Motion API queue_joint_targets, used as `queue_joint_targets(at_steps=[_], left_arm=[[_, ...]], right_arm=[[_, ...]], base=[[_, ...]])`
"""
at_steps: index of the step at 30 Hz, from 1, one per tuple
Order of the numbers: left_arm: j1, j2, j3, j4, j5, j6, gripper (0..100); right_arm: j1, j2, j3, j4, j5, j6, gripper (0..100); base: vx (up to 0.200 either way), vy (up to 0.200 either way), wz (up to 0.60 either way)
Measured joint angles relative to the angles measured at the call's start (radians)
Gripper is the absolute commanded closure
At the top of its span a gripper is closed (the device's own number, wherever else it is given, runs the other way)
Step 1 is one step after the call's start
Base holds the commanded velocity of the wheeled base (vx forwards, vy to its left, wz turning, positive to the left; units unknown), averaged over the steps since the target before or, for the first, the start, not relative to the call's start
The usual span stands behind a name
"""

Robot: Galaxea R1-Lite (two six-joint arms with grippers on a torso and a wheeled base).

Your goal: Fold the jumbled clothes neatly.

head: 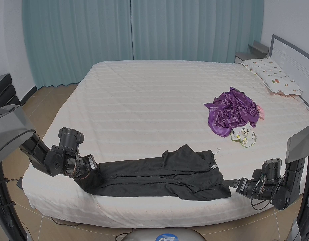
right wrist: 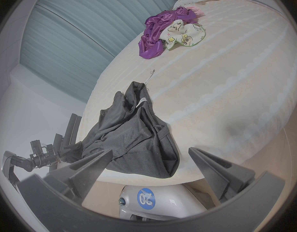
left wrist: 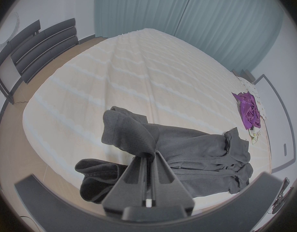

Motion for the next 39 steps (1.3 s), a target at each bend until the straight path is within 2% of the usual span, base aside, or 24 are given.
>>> queue_joint_targets(at_steps=[15,22,39], left_arm=[[-0.004,0.004,-0.064,0.005,0.030,-0.026,100],[-0.042,0.008,-0.150,0.096,0.042,-0.076,100],[-0.152,0.061,-0.302,0.199,0.049,-0.089,100]], right_arm=[[0.000,0.001,-0.001,0.000,0.000,0.000,0],[0.000,0.001,-0.002,-0.002,-0.001,0.000,0],[-0.001,0.001,-0.002,-0.001,-0.001,0.001,0]], base=[[0.000,0.000,0.00],[0.000,-0.200,0.00],[0.000,-0.200,0.00]])
